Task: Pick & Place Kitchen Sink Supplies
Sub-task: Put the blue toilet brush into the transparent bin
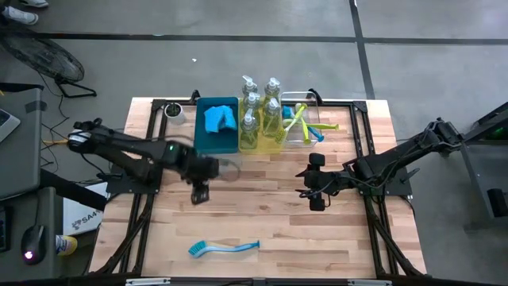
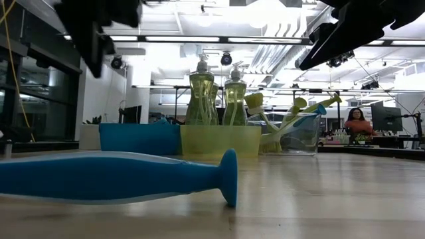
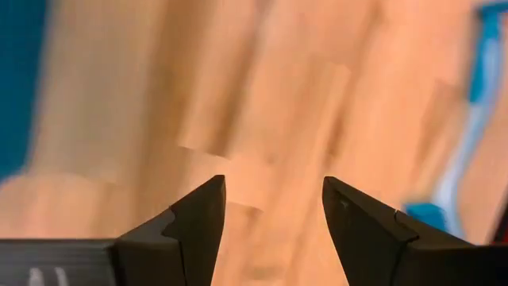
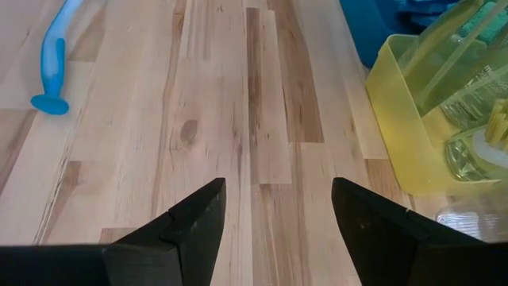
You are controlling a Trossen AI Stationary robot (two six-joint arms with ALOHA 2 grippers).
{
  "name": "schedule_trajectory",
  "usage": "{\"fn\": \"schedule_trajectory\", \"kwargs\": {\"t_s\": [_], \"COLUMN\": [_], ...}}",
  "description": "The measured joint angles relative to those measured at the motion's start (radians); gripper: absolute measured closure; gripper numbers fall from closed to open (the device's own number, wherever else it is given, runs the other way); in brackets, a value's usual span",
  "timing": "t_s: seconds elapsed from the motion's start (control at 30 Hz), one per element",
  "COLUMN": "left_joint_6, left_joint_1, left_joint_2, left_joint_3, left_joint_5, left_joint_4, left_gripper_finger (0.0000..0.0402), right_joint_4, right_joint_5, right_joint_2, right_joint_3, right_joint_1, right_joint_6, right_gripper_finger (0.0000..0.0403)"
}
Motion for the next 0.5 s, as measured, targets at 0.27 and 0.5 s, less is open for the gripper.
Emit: {"fn": "schedule_trajectory", "kwargs": {"t_s": [0.27, 0.5], "left_joint_6": [-0.212, -0.295], "left_joint_1": [-0.260, -0.435], "left_joint_2": [0.000, 0.055], "left_joint_3": [0.000, 0.000], "left_joint_5": [-0.043, -0.103], "left_joint_4": [0.052, 0.179], "left_gripper_finger": [0.0195, 0.0195], "right_joint_4": [-0.002, -0.008], "right_joint_5": [-0.004, -0.005], "right_joint_2": [0.000, 0.000], "right_joint_3": [0.000, 0.000], "right_joint_1": [0.000, 0.000], "right_joint_6": [-0.002, -0.002], "right_gripper_finger": [0.0179, 0.0179]}}
